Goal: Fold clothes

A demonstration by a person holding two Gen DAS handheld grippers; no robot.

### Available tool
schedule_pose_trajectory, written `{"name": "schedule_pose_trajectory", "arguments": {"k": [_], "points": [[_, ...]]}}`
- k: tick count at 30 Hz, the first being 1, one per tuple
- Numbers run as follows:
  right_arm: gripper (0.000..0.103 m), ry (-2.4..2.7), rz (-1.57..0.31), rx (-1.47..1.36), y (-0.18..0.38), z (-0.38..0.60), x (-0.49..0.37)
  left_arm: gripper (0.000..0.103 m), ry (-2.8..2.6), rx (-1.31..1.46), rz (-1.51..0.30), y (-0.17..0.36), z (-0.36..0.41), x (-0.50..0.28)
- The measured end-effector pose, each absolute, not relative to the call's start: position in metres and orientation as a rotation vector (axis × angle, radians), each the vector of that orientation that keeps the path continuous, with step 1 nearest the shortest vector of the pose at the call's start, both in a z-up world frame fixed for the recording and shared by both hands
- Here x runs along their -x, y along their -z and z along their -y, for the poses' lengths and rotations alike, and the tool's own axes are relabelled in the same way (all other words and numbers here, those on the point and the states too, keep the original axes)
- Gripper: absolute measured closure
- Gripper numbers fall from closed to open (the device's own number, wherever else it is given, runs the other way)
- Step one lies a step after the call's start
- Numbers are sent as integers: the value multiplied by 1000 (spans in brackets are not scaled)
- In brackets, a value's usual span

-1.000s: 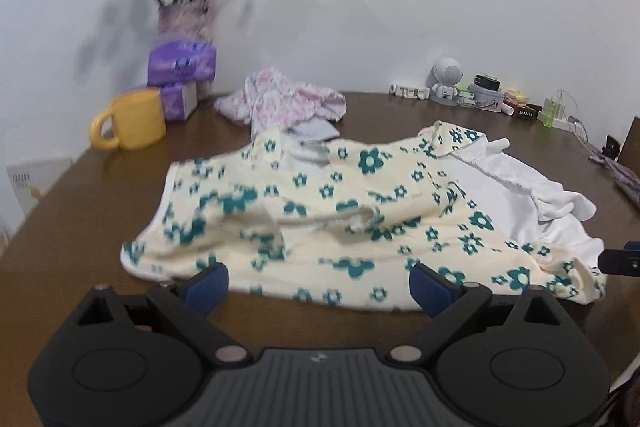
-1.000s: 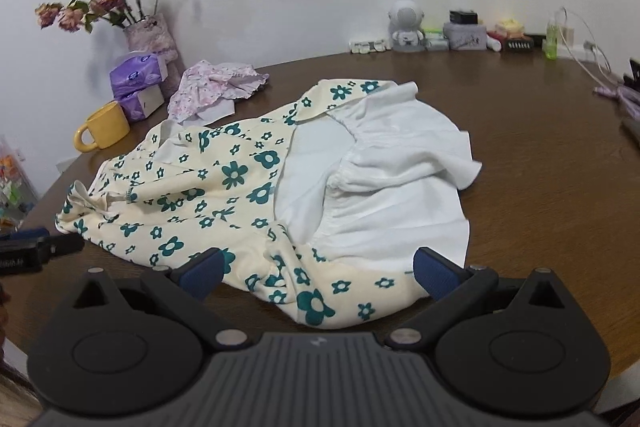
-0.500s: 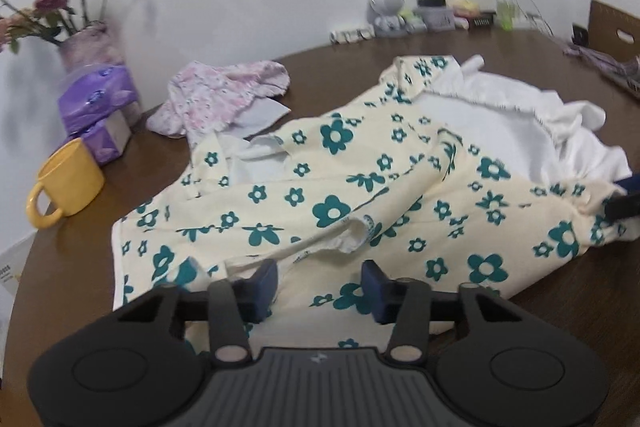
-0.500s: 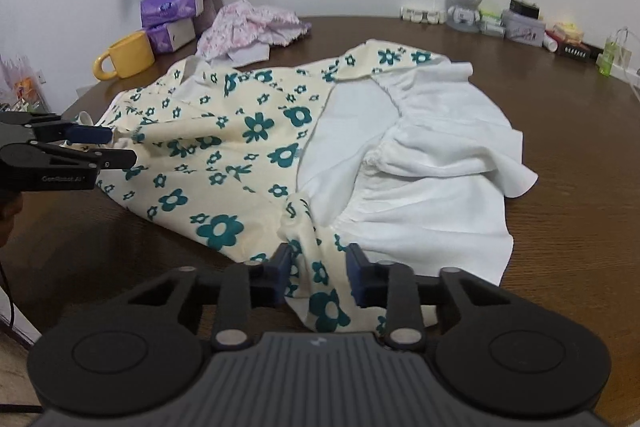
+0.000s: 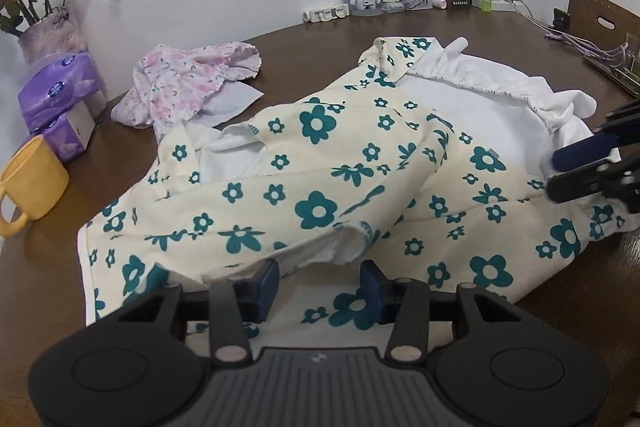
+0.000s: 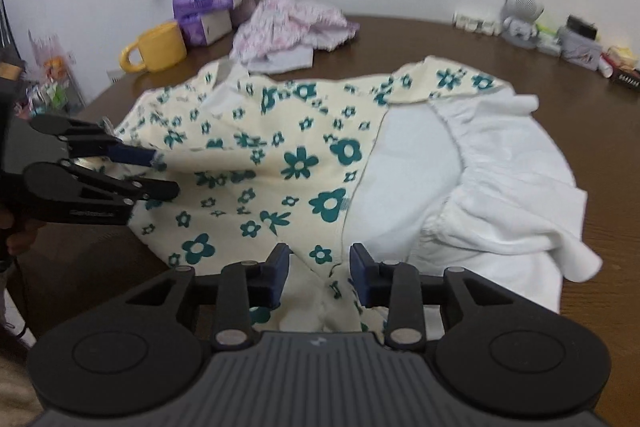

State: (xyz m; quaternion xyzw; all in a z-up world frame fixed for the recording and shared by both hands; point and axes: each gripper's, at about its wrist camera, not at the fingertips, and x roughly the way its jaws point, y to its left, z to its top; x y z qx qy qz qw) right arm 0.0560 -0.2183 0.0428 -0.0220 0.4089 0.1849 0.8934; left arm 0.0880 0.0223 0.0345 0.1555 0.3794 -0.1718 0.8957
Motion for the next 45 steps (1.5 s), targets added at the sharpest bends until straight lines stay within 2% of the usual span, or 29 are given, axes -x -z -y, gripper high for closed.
{"name": "schedule_pose_trajectory", "arguments": {"k": [2,8,15,16,18,21,23,34,38,41,45], "points": [[57,-385,-864,35,-38,216,-62,62,365,-338,-783,-34,-22,-89],[57,-389,-896,4,-32,216,-71,65,404,-401,-772,-33,-18,-94],[58,-403,-919,-2,-27,215,-69,92,465,-459,-780,-32,-15,-102],[60,-403,-921,-3,-28,215,-69,95,471,-453,-785,-33,-16,-102],[81,-402,-923,-2,-28,217,-69,96,481,-437,-797,-34,-17,-103],[93,-425,-930,-8,-29,218,-69,99,502,-399,-819,-37,-22,-104],[95,-440,-932,-2,-30,218,-69,101,524,-350,-842,-41,-28,-105],[97,-560,-963,-23,-52,233,-62,101,623,-197,-963,-64,-59,-79],[97,-584,-977,-9,-52,235,-58,100,543,-269,-911,-63,-58,-69],[92,-564,-974,-5,-48,232,-58,90,514,-282,-867,-63,-55,-71],[76,-547,-973,-18,-41,231,-57,76,493,-365,-831,-60,-44,-79]]}}
